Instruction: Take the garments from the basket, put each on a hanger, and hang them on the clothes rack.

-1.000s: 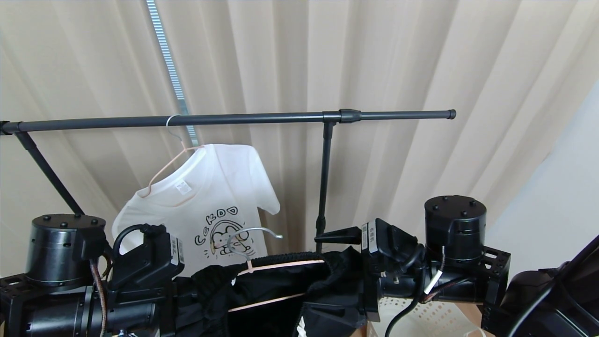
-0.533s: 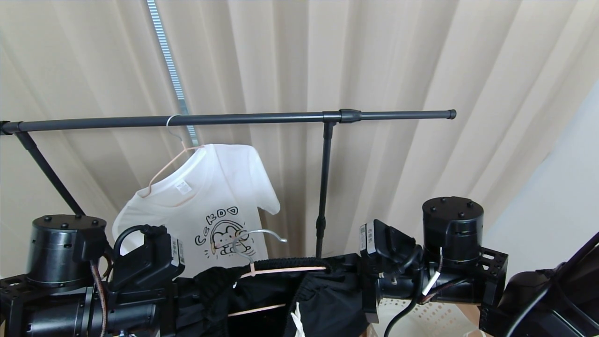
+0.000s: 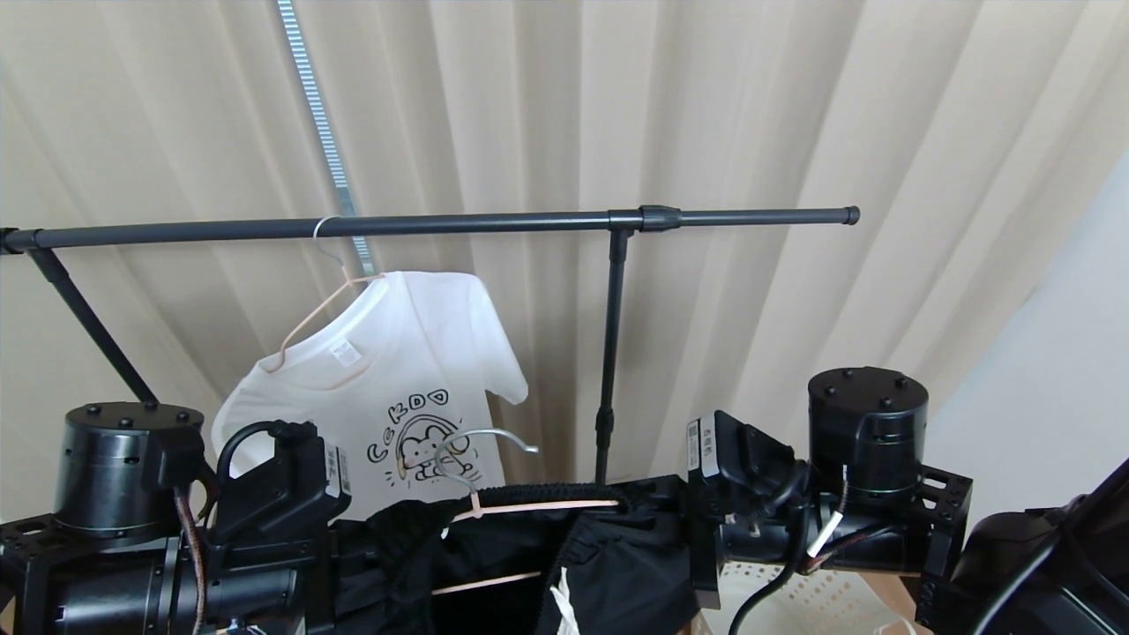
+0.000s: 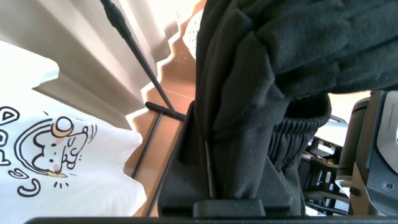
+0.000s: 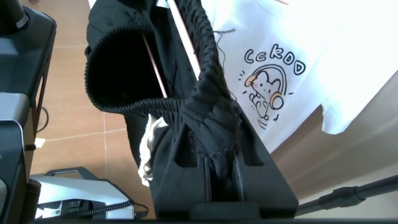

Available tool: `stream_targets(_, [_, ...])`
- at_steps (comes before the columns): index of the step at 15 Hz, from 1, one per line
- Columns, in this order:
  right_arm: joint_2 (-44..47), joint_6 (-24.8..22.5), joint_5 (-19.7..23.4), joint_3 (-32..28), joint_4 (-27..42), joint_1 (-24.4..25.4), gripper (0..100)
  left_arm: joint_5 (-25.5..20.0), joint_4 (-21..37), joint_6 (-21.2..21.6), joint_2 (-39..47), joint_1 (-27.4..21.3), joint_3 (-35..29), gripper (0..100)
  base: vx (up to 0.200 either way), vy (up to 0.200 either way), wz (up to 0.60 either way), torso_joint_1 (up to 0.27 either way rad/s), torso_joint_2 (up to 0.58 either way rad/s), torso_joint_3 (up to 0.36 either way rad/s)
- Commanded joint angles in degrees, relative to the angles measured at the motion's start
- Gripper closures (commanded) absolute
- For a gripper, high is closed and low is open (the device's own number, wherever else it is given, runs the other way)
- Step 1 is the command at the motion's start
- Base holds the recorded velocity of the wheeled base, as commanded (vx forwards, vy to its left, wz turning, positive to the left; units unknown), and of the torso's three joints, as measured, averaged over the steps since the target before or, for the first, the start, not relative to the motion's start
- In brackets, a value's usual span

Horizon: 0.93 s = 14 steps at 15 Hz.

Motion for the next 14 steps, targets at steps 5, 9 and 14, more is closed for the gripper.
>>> stream_targets(5, [-1.6,0.0,-0.1,0.1,0.0,0.0,100,0.1,-2.9,0.3,-0.2,0.1,1.3,0,0.0,0.0,0.0,0.0,0.0,0.0])
stream_targets(9, [-2.1,0.0,-0.1,0.4,0.0,0.0,100,0.1,-3.0,0.3,-0.4,0.1,1.8,0,0.0,0.0,0.0,0.0,0.0,0.0])
stream_targets(14, [-2.1,-0.1,-0.6,-0.1,0.0,-0.1,100,0.1,-2.9,-0.5,-8.0,1.1,4.1,0,0.0,0.0,0.0,0.0,0.0,0.0])
